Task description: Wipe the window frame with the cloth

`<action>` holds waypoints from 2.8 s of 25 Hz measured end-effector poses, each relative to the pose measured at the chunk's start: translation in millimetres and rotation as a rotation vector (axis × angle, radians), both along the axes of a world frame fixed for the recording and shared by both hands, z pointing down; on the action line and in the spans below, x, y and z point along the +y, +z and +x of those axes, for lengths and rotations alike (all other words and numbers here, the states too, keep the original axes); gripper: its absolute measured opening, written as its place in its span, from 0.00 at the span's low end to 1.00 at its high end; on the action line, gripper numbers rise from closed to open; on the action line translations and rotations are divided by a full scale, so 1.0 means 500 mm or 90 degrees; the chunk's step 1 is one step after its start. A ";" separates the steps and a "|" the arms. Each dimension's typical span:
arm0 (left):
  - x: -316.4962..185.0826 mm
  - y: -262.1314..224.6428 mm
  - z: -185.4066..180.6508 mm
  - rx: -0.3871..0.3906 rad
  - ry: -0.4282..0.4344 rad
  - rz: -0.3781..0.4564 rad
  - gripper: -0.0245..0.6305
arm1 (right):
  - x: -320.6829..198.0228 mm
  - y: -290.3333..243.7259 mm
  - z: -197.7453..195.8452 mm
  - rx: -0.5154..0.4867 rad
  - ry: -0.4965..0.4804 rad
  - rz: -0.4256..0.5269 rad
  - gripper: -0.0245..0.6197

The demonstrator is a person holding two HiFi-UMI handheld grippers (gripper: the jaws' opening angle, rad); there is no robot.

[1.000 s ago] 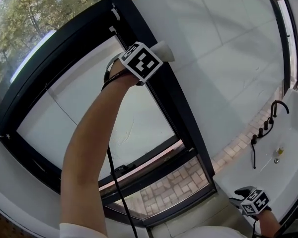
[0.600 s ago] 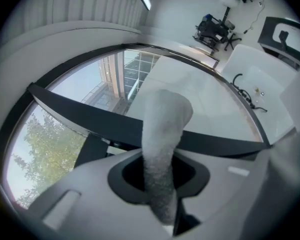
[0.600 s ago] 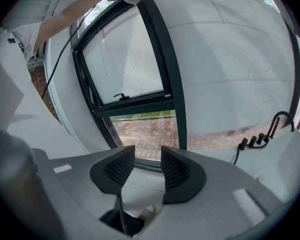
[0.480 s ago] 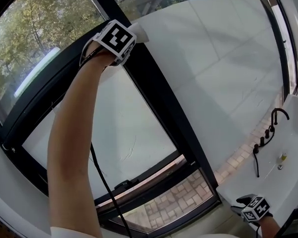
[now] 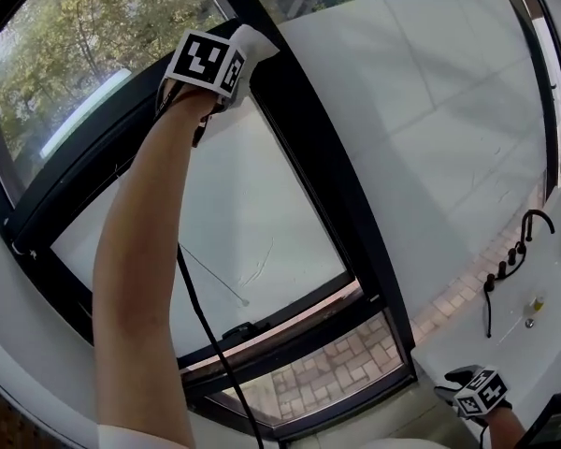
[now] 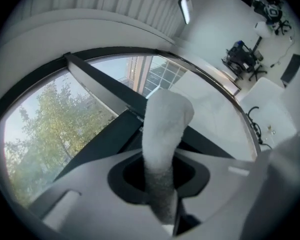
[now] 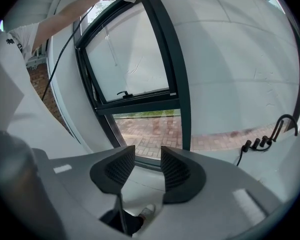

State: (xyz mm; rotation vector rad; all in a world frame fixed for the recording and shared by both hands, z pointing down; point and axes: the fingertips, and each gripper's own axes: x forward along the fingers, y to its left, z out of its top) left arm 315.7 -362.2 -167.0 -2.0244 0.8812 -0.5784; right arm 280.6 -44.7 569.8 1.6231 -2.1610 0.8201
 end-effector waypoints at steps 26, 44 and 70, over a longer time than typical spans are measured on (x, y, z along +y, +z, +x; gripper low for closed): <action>-0.121 -0.028 -0.703 0.107 -0.141 -0.048 0.18 | -0.199 -0.012 -0.328 0.034 -0.282 -0.020 0.29; -0.187 -0.045 -1.215 0.139 -0.289 -0.035 0.19 | -0.264 -0.020 -0.548 0.052 -0.341 -0.033 0.29; -0.117 0.144 -1.275 -0.018 -0.305 0.078 0.18 | -0.232 -0.026 -0.647 0.054 -0.363 -0.035 0.29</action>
